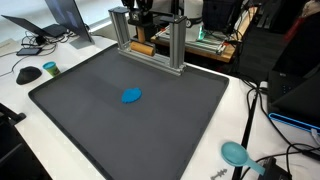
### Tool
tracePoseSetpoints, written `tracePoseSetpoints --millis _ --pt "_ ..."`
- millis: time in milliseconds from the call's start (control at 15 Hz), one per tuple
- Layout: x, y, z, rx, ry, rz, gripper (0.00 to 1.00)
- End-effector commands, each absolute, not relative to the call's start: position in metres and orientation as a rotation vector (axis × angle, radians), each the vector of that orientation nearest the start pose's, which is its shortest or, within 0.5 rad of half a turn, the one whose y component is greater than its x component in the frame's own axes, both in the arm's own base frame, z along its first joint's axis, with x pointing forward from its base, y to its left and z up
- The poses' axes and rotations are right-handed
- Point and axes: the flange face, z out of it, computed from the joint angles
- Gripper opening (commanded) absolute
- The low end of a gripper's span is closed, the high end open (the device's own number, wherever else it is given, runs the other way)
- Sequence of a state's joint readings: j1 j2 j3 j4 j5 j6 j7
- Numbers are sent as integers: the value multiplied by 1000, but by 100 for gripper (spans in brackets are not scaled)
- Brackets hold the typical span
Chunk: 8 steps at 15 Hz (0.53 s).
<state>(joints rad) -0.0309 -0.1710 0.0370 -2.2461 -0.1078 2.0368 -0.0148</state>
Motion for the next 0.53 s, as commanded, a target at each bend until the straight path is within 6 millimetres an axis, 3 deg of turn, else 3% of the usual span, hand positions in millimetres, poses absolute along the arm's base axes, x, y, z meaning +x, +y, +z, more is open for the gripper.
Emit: tracePoseSetpoints --millis 0,267,467 --pt "455 16 444 -3276 -78 28 22" --pt "431 28 448 -3282 -72 -9 22" --pt "407 20 457 -3274 -87 -55 22"
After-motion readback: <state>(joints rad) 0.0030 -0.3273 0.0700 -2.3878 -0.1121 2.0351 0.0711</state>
